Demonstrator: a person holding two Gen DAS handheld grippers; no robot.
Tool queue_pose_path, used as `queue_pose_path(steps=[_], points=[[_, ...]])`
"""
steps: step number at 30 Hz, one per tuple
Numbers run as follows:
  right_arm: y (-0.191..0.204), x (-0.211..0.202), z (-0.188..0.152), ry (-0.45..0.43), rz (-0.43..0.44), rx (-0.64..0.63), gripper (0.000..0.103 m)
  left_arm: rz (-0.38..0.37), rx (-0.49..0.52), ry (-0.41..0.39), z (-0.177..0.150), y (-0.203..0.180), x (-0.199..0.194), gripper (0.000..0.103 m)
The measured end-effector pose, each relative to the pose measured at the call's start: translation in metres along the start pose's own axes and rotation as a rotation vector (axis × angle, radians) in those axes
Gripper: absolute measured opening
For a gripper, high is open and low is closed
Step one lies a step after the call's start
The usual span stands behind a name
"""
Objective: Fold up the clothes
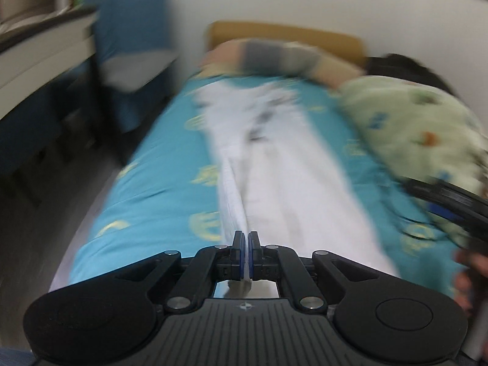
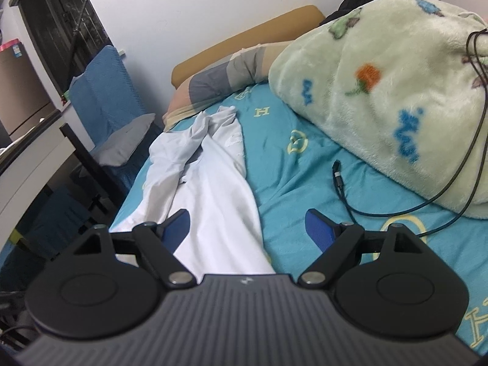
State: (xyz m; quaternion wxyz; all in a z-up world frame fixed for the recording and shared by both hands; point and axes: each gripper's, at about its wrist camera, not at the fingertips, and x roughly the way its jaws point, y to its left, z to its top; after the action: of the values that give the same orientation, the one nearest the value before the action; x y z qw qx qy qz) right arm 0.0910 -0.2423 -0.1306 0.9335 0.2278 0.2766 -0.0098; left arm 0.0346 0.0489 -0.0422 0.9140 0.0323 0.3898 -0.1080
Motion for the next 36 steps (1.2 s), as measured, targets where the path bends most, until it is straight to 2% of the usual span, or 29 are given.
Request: queue_pose_path(steps=[3,7,10,12,14,18,23,28,32,34,35,36], points=[[-0.004,-0.001,0.001,0.000,-0.008,0.014,0.084,-0.095,0.107,0.031,-0.020,-0.043,0.014,0.003],[-0.011,-0.002,0.000,0.015,-0.005,0.058,0.084,-0.198,0.151,0.221,-0.049,-0.066,0.059,0.005],[-0.018,0.001,-0.001,0.050,0.006,0.091,0.084,-0.244,0.143,0.326,-0.061,-0.066,0.077,0.025],[-0.024,0.006,-0.002,0.088,0.025,0.133,0.084,-0.238,0.111,0.325,-0.057,-0.054,0.072,0.055],[-0.031,0.012,-0.004,0.128,0.038,0.181,0.084,-0.242,0.052,0.311,-0.048,-0.035,0.065,0.067],[-0.039,0.028,-0.011,0.231,0.041,0.231,0.084,-0.239,-0.149,0.293,-0.034,0.012,0.062,0.079],[-0.043,0.045,-0.026,0.365,0.065,0.274,0.083,-0.194,-0.471,0.331,-0.033,0.070,0.092,0.080],[-0.050,0.057,-0.037,0.450,0.031,0.321,0.083,-0.153,-0.652,0.431,-0.049,0.095,0.120,0.080],[-0.049,0.062,-0.041,0.490,0.051,0.330,0.083,-0.156,-0.653,0.440,-0.050,0.094,0.122,0.083],[-0.039,0.063,-0.041,0.537,0.079,0.288,0.082,-0.162,-0.644,0.448,-0.049,0.092,0.121,0.083],[-0.037,0.062,-0.043,0.567,0.108,0.297,0.082,-0.165,-0.641,0.454,-0.049,0.092,0.120,0.079],[-0.034,0.061,-0.046,0.597,0.139,0.309,0.079,-0.168,-0.637,0.464,-0.049,0.092,0.119,0.068]])
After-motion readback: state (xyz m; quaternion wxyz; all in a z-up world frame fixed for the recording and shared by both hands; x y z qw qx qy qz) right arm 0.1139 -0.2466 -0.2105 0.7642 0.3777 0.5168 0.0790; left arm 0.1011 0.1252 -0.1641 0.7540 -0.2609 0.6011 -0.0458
